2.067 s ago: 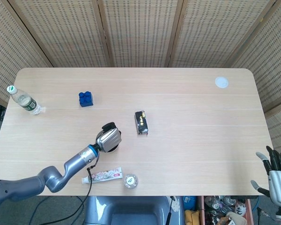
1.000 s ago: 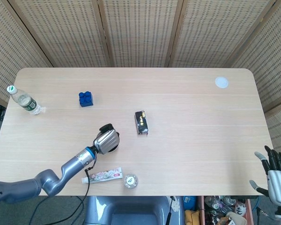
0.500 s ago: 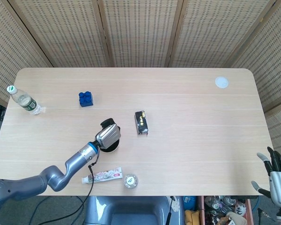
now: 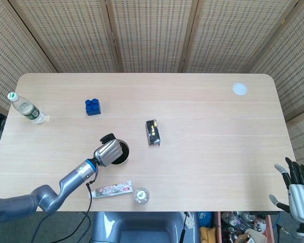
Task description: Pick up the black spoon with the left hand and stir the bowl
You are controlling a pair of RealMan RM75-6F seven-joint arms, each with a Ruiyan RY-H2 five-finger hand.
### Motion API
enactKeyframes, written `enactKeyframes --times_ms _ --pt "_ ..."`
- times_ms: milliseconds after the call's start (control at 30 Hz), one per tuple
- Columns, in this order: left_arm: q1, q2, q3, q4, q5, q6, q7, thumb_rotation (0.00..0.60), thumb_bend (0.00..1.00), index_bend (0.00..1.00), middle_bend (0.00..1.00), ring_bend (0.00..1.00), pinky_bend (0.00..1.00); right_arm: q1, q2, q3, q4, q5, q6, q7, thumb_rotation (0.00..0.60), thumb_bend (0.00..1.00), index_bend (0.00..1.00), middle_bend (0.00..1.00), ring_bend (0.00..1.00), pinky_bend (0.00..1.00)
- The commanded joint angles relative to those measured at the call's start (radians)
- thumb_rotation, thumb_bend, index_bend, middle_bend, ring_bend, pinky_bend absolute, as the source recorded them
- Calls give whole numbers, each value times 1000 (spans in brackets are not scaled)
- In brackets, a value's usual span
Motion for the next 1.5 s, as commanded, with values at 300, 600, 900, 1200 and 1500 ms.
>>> enactKeyframes --times_ms 300,600,900,1200,1500 --pt "-27 -55 -28 10 -16 -20 16 600 431 645 810 739 750 -8 1 -2 6 9 4 7 600 199 216 111 0 0" --pt "-53 -111 -68 107 -47 -20 37 600 431 645 810 739 750 -13 3 -2 8 15 5 9 600 199 216 111 0 0" --pt "-30 -73 -42 96 -57 -6 15 600 430 645 810 739 750 -11 3 -2 5 11 3 6 600 199 216 111 0 0" --pt "-11 -16 -13 -2 -56 -3 -12 600 431 645 810 739 750 -8 1 -2 6 7 0 7 600 199 216 111 0 0" --pt "-36 -55 -39 2 -86 -19 24 600 431 645 810 739 750 -13 2 -1 7 15 3 8 600 199 216 111 0 0"
